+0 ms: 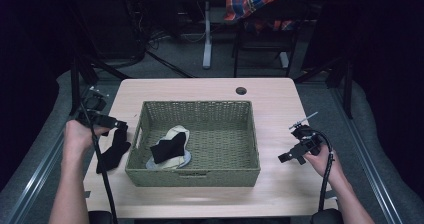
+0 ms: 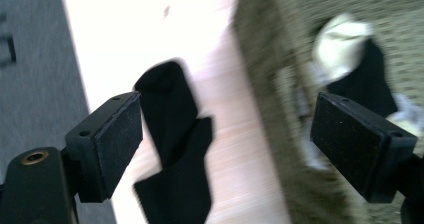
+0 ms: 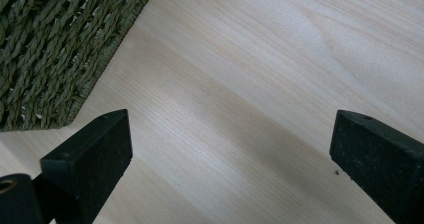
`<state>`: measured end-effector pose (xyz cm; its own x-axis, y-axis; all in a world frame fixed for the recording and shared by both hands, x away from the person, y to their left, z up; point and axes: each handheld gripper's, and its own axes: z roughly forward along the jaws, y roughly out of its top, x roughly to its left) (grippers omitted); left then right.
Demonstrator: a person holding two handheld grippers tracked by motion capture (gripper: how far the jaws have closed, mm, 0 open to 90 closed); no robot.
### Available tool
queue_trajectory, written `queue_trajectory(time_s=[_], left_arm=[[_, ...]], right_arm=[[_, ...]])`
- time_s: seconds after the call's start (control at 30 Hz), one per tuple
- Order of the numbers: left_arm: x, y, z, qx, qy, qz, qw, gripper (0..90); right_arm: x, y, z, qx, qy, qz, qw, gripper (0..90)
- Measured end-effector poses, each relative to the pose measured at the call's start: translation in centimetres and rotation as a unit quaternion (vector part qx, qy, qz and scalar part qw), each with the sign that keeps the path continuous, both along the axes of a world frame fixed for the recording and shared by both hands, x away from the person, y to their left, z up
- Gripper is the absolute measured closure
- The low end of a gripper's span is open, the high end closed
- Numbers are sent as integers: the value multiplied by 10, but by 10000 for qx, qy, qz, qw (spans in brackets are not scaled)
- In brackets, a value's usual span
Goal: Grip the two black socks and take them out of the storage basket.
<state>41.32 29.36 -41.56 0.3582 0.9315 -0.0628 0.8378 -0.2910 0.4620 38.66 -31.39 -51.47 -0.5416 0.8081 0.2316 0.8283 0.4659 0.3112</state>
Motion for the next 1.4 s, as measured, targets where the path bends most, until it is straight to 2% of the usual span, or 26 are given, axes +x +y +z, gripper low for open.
queue_trajectory(time_s=[0.03, 0.07, 0.13, 0.17, 0.23, 0.27, 0.3, 0.33, 0.4, 0.47, 0.53, 0.57, 0.67, 0.7, 0.73, 0.8, 0.87, 0.93, 1.0, 1.03, 1.1, 1.13, 1.2, 1.23, 1.4], left_arm=[[-2, -17, 8, 4, -74, -276, 9996, 125], [-2, -17, 8, 4, -74, -276, 9996, 123], [-3, -43, 14, 42, -154, -679, 9976, 117], [-3, -43, 14, 42, -154, -679, 9976, 116], [-3, -65, 13, 46, -126, -987, 9950, 113], [-3, -65, 13, 46, -126, -987, 9950, 112], [-2, -77, 11, 108, -104, -1122, 9936, 110], [-2, -77, 11, 108, -104, -1122, 9936, 109], [0, -94, 4, 223, 2, -1314, 9911, 107], [3, -102, 0, 306, 80, -1416, 9894, 106], [4, -106, -3, 325, 108, -1434, 9891, 101], [7, -114, -9, 383, 163, -1455, 9885, 87], [10, -123, -16, 430, 234, -1518, 9872, 81], [12, -130, -21, 476, 299, -1592, 9856, 81], [12, -130, -21, 476, 299, -1592, 9856, 82], [14, -143, -34, 591, 479, -1702, 9825, 84], [17, -149, -44, 705, 578, -1735, 9806, 87], [18, -150, -48, 746, 643, -1747, 9797, 91], [22, -153, -58, 845, 761, -1744, 9781, 98], [22, -153, -58, 845, 761, -1744, 9781, 107], [26, -155, -67, 901, 926, -1744, 9762, 153], [26, -155, -67, 901, 926, -1744, 9762, 158], [28, -156, -75, 941, 1069, -1781, 9737, 174], [28, -157, -76, 953, 1084, -1803, 9730, 189], [29, -159, -80, 1033, 1134, -1819, 9713, 245]], right_arm=[[-1, 1, -1, 94, -16, -60, 9999, 32], [-1, 1, -1, 94, -16, -60, 9999, 32], [-1, 0, -1, 36, -78, -120, 9999, 32], [-1, 0, -1, 41, -77, -124, 9999, 32], [-2, 0, -1, 50, -80, -115, 9999, 32], [-1, 0, -1, 52, -79, -113, 9999, 32], [-1, 0, -1, 46, -80, -119, 9999, 32], [-1, 0, -1, 46, -80, -119, 9999, 32], [-1, 0, -1, 54, -73, -128, 9999, 32], [-1, 0, -1, 66, -74, -122, 9999, 32], [-1, 0, -1, 68, -75, -120, 9999, 32], [-2, 1, -1, 155, -68, -147, 9997, 32], [-1, 0, -1, 47, -80, -115, 9999, 32], [-1, 0, -1, 45, -81, -121, 9999, 32], [-1, 0, -1, 42, -81, -119, 9999, 32], [-1, 0, -1, 61, -81, -124, 9999, 32], [-2, 0, 0, 62, -100, -141, 9998, 32], [-2, 0, 0, 62, -103, -140, 9998, 32], [-1, 0, 0, 60, -98, -116, 9999, 32], [-1, -1, 0, 41, -80, -63, 9999, 32], [-1, 0, 0, 57, -100, -115, 9999, 32], [-1, 0, 0, 57, -100, -115, 9999, 32], [-1, 0, 0, 32, -64, -70, 9999, 32], [-2, 0, 0, 62, -109, -145, 9998, 32], [-1, 0, 0, 33, -71, -79, 9999, 32]])
